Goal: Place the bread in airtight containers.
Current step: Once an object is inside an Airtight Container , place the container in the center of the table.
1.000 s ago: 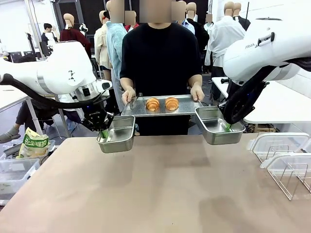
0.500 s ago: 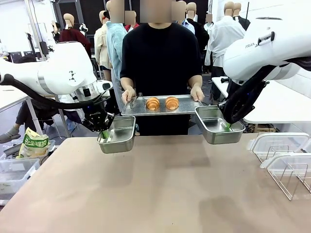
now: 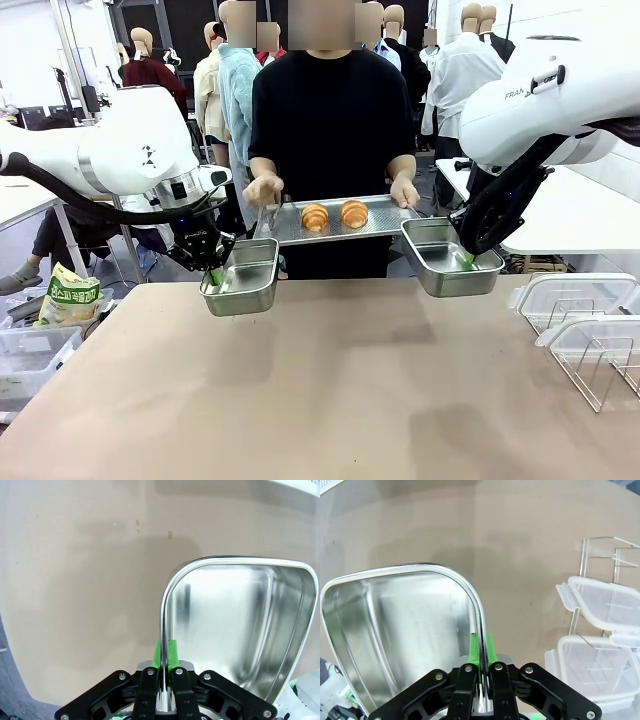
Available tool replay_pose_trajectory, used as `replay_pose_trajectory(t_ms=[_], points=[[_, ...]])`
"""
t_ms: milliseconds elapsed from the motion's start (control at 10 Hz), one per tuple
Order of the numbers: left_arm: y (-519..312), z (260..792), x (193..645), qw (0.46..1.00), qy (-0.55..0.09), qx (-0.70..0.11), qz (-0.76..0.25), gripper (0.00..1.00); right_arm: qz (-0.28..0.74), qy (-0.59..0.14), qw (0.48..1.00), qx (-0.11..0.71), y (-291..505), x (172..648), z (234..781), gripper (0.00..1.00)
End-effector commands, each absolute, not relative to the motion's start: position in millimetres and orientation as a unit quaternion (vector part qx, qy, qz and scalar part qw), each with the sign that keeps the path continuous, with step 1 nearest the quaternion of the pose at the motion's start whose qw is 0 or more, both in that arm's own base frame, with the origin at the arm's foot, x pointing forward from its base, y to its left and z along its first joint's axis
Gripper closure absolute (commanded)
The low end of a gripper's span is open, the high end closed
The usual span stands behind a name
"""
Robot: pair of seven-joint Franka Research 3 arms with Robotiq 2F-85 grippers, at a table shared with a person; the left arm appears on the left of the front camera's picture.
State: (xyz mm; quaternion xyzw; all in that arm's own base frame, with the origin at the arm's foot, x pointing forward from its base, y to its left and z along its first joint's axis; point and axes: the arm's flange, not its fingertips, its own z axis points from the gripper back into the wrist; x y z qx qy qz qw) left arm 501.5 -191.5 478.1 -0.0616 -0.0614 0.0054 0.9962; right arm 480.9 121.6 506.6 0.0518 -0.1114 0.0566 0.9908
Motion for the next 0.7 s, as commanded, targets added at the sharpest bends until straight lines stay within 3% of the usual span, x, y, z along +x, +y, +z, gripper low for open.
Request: replay_pose_trajectory(t_ms=[0, 600], points=[[-190.4, 481.6, 503.4, 0.996, -0.066, -0.060, 0.005, 1.00, 0.055, -0.113, 0.991, 0.052, 121.9, 482.1, 508.4, 1.00], [-190.4, 481.6, 503.4, 0.996, -0.066, -0.060, 0.005, 1.00, 0.055, -0.113, 0.991, 0.052, 121.9, 482.1, 508.4, 1.00]])
